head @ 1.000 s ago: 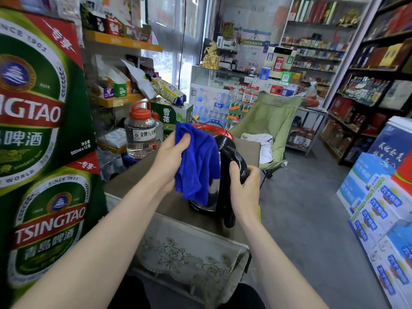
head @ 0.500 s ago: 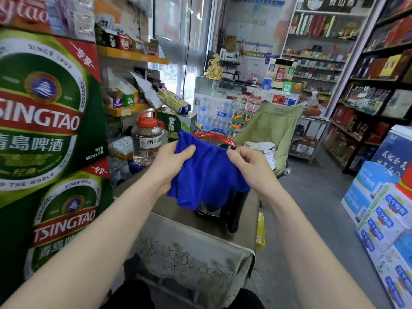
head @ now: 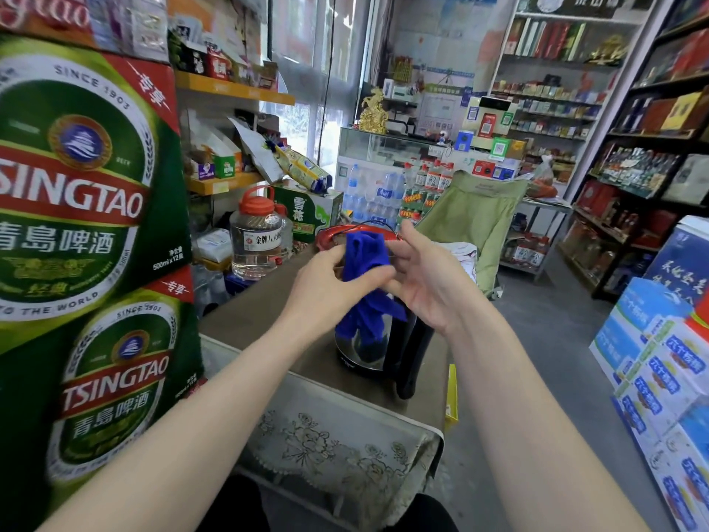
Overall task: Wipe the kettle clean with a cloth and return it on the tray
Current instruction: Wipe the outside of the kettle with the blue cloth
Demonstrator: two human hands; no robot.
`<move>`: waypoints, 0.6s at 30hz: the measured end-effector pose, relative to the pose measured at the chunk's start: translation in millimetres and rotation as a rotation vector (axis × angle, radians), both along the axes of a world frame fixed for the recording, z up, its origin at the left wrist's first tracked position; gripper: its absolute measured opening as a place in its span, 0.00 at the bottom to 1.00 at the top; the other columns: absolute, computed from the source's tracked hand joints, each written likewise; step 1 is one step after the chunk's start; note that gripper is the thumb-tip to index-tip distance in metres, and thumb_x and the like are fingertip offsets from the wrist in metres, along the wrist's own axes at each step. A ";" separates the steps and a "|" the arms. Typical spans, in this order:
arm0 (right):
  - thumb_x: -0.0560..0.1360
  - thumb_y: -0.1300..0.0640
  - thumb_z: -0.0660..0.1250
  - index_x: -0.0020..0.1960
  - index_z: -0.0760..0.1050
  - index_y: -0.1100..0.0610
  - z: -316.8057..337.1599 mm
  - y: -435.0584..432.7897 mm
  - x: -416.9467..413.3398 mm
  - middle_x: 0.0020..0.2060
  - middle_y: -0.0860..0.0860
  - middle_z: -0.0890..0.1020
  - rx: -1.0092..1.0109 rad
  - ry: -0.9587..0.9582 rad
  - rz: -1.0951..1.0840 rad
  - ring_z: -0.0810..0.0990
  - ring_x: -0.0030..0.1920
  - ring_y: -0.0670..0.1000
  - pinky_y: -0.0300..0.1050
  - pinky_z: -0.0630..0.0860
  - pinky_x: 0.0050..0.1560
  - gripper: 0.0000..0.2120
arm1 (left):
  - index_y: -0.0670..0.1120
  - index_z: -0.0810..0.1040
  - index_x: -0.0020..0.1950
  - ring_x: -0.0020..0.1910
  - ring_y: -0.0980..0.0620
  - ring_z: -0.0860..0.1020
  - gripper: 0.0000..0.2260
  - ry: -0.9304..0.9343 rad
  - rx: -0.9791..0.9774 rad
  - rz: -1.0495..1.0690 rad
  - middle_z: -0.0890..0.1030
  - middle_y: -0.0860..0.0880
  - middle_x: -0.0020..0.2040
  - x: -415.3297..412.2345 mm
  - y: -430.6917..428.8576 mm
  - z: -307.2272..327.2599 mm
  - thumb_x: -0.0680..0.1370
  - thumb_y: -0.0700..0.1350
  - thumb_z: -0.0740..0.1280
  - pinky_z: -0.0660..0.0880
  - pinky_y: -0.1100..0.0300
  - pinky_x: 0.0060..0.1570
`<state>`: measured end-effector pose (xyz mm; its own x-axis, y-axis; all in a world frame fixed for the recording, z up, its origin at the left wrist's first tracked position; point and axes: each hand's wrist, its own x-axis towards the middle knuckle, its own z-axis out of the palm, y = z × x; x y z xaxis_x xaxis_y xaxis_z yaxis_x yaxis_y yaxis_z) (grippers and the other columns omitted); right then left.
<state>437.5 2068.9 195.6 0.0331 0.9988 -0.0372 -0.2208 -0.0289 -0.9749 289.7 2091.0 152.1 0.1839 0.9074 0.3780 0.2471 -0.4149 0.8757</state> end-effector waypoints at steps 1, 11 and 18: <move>0.84 0.44 0.56 0.64 0.77 0.67 1.3 -2.2 2.4 0.55 0.62 0.84 -0.029 0.022 0.062 0.86 0.52 0.55 0.45 0.85 0.48 0.27 | 0.57 0.81 0.58 0.53 0.57 0.81 0.25 0.016 0.024 0.017 0.84 0.56 0.52 0.4 0.9 -2.8 0.65 0.67 0.69 0.78 0.54 0.56; 0.75 0.54 0.75 0.64 0.75 0.45 -10.8 -3.0 24.7 0.59 0.51 0.82 0.317 -0.552 -0.092 0.82 0.59 0.52 0.48 0.81 0.58 0.19 | 0.42 0.72 0.70 0.54 0.50 0.82 0.15 -0.636 -0.360 -0.136 0.81 0.44 0.62 -2.4 9.1 10.8 0.84 0.39 0.59 0.82 0.61 0.46; 0.75 0.65 0.74 0.68 0.73 0.45 -19.6 -9.3 30.9 0.62 0.62 0.82 0.410 -0.327 -0.068 0.85 0.55 0.64 0.65 0.83 0.53 0.27 | 0.50 0.54 0.79 0.49 0.61 0.82 0.36 -0.359 -0.316 -0.174 0.79 0.53 0.58 -1.4 6.3 13.2 0.77 0.44 0.71 0.82 0.60 0.41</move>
<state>468.4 2059.6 176.0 0.0429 0.9241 0.3797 0.1086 0.3734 -0.9213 288.3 2097.4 165.3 0.2517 0.9550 0.1572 -0.1417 -0.1243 0.9821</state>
